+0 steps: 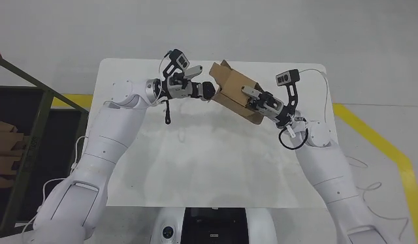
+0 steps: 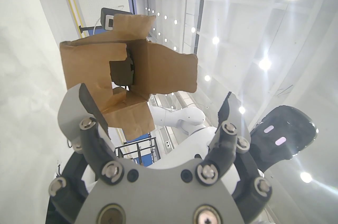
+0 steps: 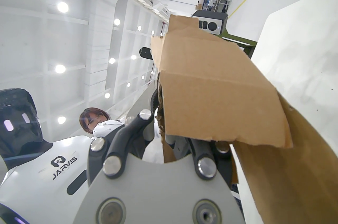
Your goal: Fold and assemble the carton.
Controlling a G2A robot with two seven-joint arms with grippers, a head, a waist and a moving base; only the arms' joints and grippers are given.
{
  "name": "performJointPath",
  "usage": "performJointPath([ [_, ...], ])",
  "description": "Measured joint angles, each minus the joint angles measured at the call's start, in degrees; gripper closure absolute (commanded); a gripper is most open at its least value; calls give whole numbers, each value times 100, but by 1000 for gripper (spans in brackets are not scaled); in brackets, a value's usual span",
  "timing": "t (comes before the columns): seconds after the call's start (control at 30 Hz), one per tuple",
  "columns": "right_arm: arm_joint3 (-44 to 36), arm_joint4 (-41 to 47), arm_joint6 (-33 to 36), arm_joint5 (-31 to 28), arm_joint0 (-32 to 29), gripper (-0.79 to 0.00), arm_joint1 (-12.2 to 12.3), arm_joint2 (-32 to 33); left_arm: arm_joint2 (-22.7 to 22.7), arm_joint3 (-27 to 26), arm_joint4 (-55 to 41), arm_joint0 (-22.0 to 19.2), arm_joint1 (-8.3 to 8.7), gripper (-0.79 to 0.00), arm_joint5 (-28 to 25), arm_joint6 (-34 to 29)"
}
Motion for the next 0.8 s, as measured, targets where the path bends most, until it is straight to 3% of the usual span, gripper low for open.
performJointPath([
  [0.8, 236, -617, -1036, -87, -10, 0, -46, 68, -76, -197, -228, 76, -6, -785, 136, -21],
])
